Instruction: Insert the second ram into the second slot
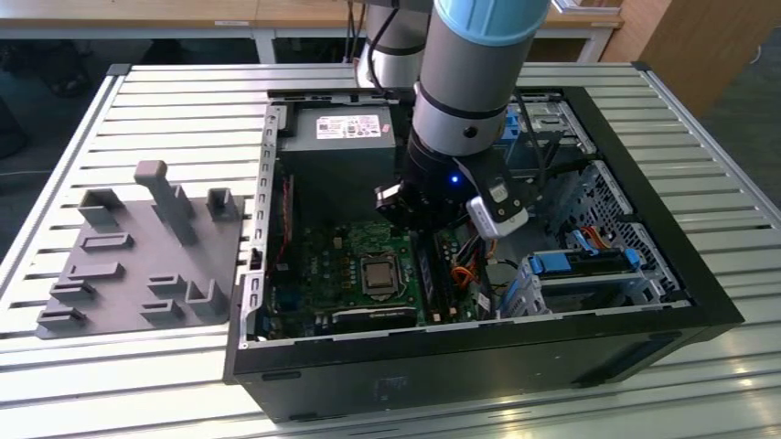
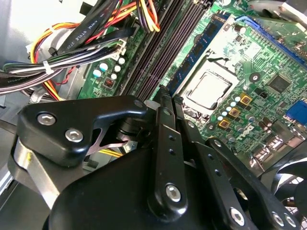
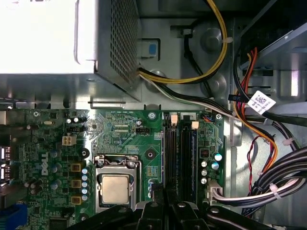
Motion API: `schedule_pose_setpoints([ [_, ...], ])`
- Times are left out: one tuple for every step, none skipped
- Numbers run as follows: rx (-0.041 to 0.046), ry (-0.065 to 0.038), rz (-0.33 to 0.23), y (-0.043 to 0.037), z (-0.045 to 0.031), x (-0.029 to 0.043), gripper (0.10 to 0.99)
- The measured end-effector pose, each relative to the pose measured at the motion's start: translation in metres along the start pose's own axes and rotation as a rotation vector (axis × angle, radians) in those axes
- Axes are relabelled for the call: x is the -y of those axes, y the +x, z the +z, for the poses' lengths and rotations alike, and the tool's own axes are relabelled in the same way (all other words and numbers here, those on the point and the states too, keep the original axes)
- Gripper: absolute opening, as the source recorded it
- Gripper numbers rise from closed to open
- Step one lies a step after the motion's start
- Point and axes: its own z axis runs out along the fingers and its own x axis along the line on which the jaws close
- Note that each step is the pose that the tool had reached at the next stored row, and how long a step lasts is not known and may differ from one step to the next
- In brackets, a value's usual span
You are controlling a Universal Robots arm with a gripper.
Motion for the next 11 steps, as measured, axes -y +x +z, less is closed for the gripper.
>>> schedule_pose_setpoints([
  [0.0000, 0.000, 0.000, -0.0001, 0.0000, 0.0008, 0.137],
  [-0.0001, 0.000, 0.000, -0.0002, -0.0001, 0.0019, 0.137],
  [0.0000, 0.000, 0.001, -0.0003, 0.0001, 0.0032, 0.137],
  [-0.0001, 0.000, 0.002, -0.0006, 0.0003, 0.0041, 0.137],
  [-0.0001, 0.000, 0.004, -0.0009, 0.0005, 0.0047, 0.137],
  [-0.0001, 0.000, 0.005, -0.0014, 0.0007, 0.0053, 0.137],
  [-0.0002, 0.000, 0.006, -0.0024, 0.0008, 0.0057, 0.137],
  [-0.0003, -0.001, 0.006, -0.0039, 0.0009, 0.0059, 0.137],
  [-0.0005, -0.001, 0.006, -0.0052, 0.0011, 0.0059, 0.137],
  [-0.0003, -0.002, 0.006, -0.0062, 0.0015, 0.0059, 0.137],
  [-0.0004, -0.003, 0.006, -0.0069, 0.0020, 0.0059, 0.137],
])
